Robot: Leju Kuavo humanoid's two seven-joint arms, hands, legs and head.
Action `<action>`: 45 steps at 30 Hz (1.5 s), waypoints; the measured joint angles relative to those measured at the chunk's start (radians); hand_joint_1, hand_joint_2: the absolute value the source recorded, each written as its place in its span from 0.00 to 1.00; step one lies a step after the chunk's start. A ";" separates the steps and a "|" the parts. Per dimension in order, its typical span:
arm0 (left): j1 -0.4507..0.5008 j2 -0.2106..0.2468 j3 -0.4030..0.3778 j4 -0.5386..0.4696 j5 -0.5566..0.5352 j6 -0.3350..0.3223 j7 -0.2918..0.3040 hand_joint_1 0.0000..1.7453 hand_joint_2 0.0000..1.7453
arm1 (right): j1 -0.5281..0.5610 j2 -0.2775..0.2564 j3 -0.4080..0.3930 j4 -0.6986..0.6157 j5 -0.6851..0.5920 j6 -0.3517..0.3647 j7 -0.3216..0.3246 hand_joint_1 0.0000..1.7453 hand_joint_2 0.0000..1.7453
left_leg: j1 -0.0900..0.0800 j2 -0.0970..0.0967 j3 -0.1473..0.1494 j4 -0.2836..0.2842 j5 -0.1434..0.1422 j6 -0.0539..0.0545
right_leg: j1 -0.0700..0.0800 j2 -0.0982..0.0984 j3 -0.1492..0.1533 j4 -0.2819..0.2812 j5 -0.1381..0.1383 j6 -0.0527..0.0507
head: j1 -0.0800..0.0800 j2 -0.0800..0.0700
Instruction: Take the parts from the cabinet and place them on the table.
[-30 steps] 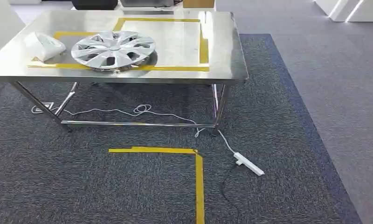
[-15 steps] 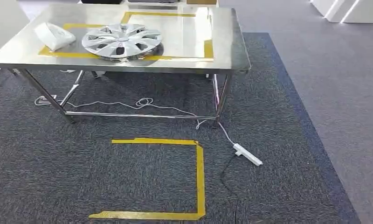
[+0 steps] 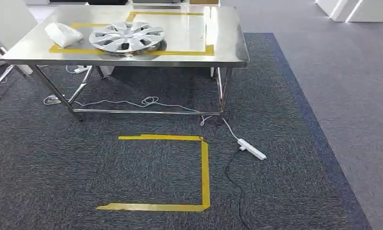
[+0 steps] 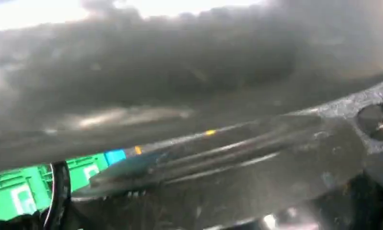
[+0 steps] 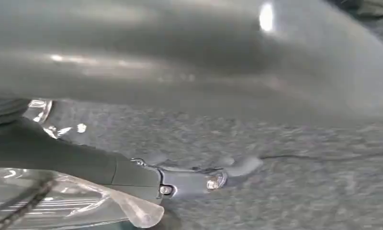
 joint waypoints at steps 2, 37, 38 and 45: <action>0.004 0.002 0.000 0.000 0.000 0.000 0.001 0.00 0.00 | 0.005 0.000 0.000 0.000 0.000 0.000 0.000 0.00 0.00 | 0.005 -0.001 -0.024 0.130 -0.135 -0.008 | 0.000 -0.002 -0.034 0.004 0.026 -0.005 | -0.008 0.000; 0.004 0.005 0.000 0.002 0.007 0.032 -0.012 0.00 0.00 | 0.010 -0.002 -0.163 0.000 -0.168 0.029 -0.005 0.00 0.00 | 0.003 0.005 0.110 -0.036 -0.032 0.007 | 0.000 0.004 -0.079 0.050 0.021 0.029 | -0.004 0.000; 0.004 0.005 0.000 0.002 0.007 0.032 -0.012 0.00 0.00 | 0.010 -0.002 -0.164 0.000 -0.168 0.029 -0.005 0.00 0.00 | 0.003 0.005 0.108 -0.036 -0.032 0.006 | 0.000 0.004 -0.078 0.051 0.021 0.028 | -0.004 0.000; 0.003 0.006 0.001 0.002 0.007 0.032 -0.011 0.00 0.00 | 0.008 -0.001 -0.167 0.000 -0.166 0.015 -0.009 0.00 0.00 | -0.002 0.002 0.105 -0.042 -0.028 0.023 | -0.006 -0.003 -0.071 0.034 0.033 0.039 | -0.007 0.000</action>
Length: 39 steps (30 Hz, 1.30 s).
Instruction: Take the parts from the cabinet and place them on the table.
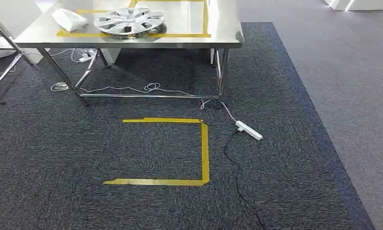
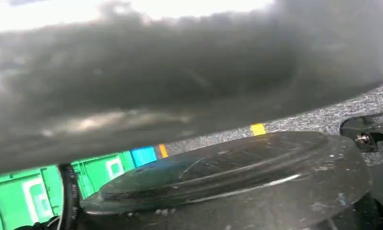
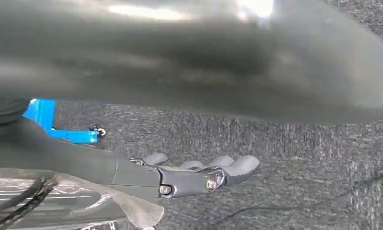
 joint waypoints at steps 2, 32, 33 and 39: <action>-0.001 -0.002 0.000 0.001 0.000 0.000 0.001 0.00 0.00 | -0.001 -0.001 0.000 0.000 0.006 -0.006 -0.002 0.00 0.00 | 0.016 -0.006 0.022 -0.052 0.028 0.004 | 0.004 0.005 -0.009 0.013 -0.020 0.005 | 0.003 0.000; 0.004 0.002 0.007 0.005 0.006 -0.018 0.024 0.00 0.00 | -0.007 0.005 0.000 0.002 0.027 -0.034 0.025 0.00 0.00 | -0.012 0.053 -0.029 0.063 -0.038 0.001 | 0.004 -0.126 0.001 0.050 -0.055 0.005 | -0.009 0.000; 0.007 0.002 0.007 0.005 0.006 -0.018 0.025 0.00 0.00 | -0.009 0.005 0.000 0.002 0.027 -0.035 0.025 0.00 0.00 | -0.011 0.039 -0.027 0.057 -0.035 0.005 | 0.004 -0.140 0.007 0.048 -0.057 0.010 | -0.010 0.000; 0.003 -0.002 0.008 0.005 0.007 -0.018 0.026 0.00 0.00 | -0.001 0.005 0.000 0.002 0.027 -0.037 0.024 0.00 0.00 | -0.004 -0.035 -0.030 0.044 -0.020 0.022 | -0.005 0.011 -0.149 0.353 -0.195 0.025 | -0.003 0.000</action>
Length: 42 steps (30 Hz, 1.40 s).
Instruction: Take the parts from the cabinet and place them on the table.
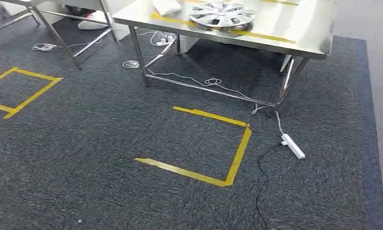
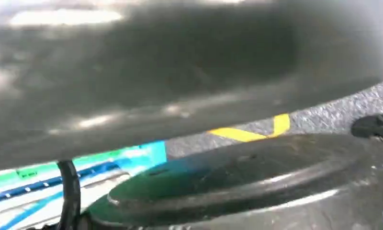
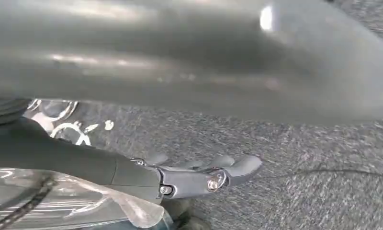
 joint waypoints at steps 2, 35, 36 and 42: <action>0.003 0.000 0.000 0.000 0.001 0.000 0.000 0.00 0.00 | 0.003 0.000 0.000 0.000 0.000 0.000 0.000 0.00 0.00 | -0.002 -0.031 0.002 0.000 0.002 -0.002 | 0.000 0.003 0.016 -0.056 0.063 -0.004 | 0.000 0.000; 0.003 -0.004 0.010 0.000 0.022 0.022 -0.010 0.00 0.00 | 0.000 -0.001 0.000 0.000 0.013 0.008 -0.006 0.00 0.00 | -0.006 -0.077 0.018 -0.014 0.007 -0.006 | 0.008 0.063 0.102 -0.269 0.189 -0.039 | -0.006 0.000; 0.001 -0.007 0.011 0.000 0.025 0.024 -0.011 0.00 0.00 | 0.001 -0.005 0.000 0.000 0.015 0.011 -0.006 0.00 0.00 | -0.010 -0.087 0.014 -0.011 0.007 -0.009 | 0.005 0.112 0.114 -0.300 0.177 -0.047 | -0.009 0.000; 0.005 -0.008 0.026 0.001 0.041 0.029 -0.012 0.00 0.00 | 0.002 -0.007 0.000 0.000 0.029 0.013 -0.002 0.00 0.00 | -0.005 -0.055 -0.019 0.030 -0.017 -0.042 | 0.001 0.037 0.149 -0.351 0.194 -0.055 | -0.014 0.000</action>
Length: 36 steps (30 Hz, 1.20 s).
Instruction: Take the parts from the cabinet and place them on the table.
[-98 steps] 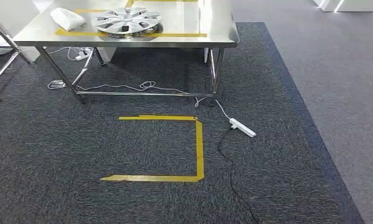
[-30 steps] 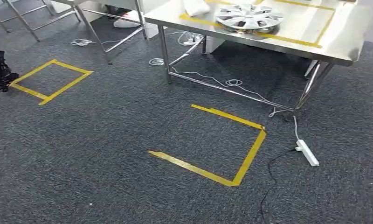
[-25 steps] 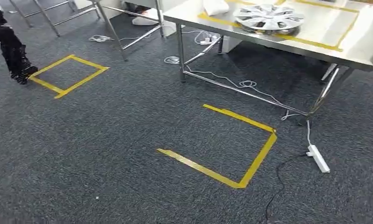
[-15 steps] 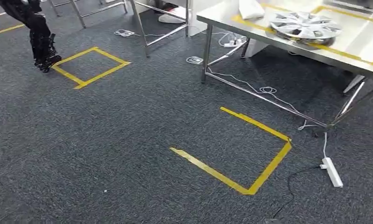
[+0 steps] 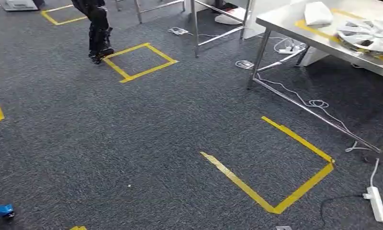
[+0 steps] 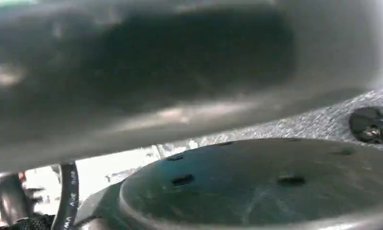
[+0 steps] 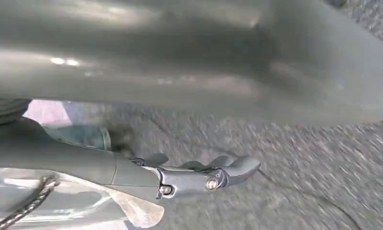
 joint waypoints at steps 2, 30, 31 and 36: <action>-0.004 0.001 0.003 0.000 0.005 0.001 0.001 0.00 0.00 | 0.005 0.000 0.000 0.000 0.004 0.000 0.000 0.00 0.00 | 0.007 0.059 -0.076 0.155 -0.080 -0.014 | 0.001 -0.039 0.003 0.001 -0.003 -0.003 | -0.003 0.000; 0.001 -0.003 0.035 0.000 0.025 0.013 0.000 0.00 0.00 | 0.002 0.001 0.005 0.002 0.042 0.012 -0.003 0.00 0.00 | 0.006 -0.019 0.011 -0.015 0.006 -0.002 | -0.003 0.007 -0.020 0.011 0.006 0.008 | 0.006 0.000; -0.002 -0.002 0.035 0.000 0.026 0.013 0.000 0.00 0.00 | 0.004 0.001 0.005 0.002 0.042 0.012 -0.003 0.00 0.00 | 0.006 0.028 -0.015 0.039 -0.031 -0.006 | -0.001 -0.007 -0.016 0.008 0.006 0.003 | 0.000 0.000; -0.003 -0.002 0.036 0.000 0.030 0.014 0.000 0.00 0.00 | 0.007 0.001 0.005 0.002 0.042 0.014 -0.003 0.00 0.00 | 0.023 0.073 -0.101 0.230 -0.087 -0.030 | 0.002 -0.088 -0.008 0.010 -0.007 0.001 | -0.001 0.000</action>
